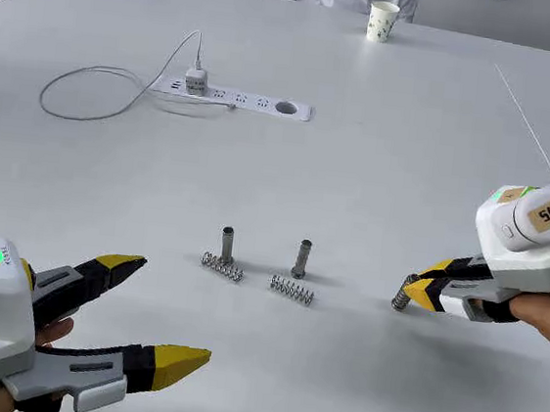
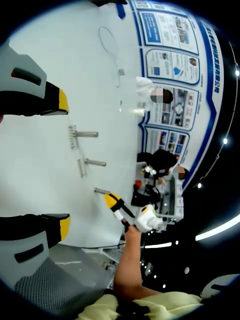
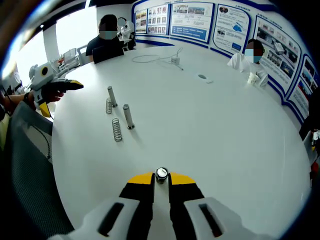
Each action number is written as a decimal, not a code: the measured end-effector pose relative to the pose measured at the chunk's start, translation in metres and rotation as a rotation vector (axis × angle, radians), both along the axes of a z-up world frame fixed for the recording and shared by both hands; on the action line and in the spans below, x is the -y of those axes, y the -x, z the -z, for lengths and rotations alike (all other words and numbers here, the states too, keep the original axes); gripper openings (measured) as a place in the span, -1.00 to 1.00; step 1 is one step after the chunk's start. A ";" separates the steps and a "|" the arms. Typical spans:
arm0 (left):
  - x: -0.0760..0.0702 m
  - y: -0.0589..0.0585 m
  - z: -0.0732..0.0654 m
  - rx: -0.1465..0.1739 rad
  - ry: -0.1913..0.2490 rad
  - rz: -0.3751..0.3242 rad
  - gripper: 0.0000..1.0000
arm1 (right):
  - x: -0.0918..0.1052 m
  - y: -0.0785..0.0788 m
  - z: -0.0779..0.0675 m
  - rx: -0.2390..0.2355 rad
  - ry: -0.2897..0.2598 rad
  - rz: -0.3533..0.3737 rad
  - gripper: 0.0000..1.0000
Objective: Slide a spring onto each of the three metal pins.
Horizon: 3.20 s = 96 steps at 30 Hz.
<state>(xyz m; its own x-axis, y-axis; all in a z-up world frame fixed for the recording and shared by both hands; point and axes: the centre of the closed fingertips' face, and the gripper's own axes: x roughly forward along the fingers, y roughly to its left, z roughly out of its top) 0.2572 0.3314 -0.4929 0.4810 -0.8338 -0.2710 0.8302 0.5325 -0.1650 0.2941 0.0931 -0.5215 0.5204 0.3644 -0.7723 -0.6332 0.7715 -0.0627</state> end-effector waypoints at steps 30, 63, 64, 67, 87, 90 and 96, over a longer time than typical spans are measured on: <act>0.003 -0.001 0.000 0.001 0.007 0.013 0.64 | 0.006 0.012 0.006 -0.013 -0.007 0.027 -0.73; 0.002 0.002 -0.005 0.013 0.001 0.009 0.64 | -0.025 0.026 0.013 -0.025 -0.035 -0.043 -0.72; 0.002 0.002 -0.005 0.013 0.001 0.009 0.64 | -0.027 0.026 0.013 -0.026 -0.035 -0.046 -0.72; 0.002 0.003 -0.005 0.014 0.002 0.008 0.64 | -0.033 0.026 0.014 -0.027 -0.036 -0.062 -0.72; 0.001 0.000 -0.003 0.009 0.004 0.005 0.64 | -0.073 0.020 0.017 -0.032 -0.041 -0.152 -0.71; 0.002 0.000 -0.003 0.009 0.004 0.008 0.64 | -0.078 0.018 0.016 -0.030 -0.041 -0.162 -0.71; 0.002 0.000 -0.003 0.008 0.004 0.011 0.64 | -0.086 0.016 0.019 -0.032 -0.042 -0.177 -0.71</act>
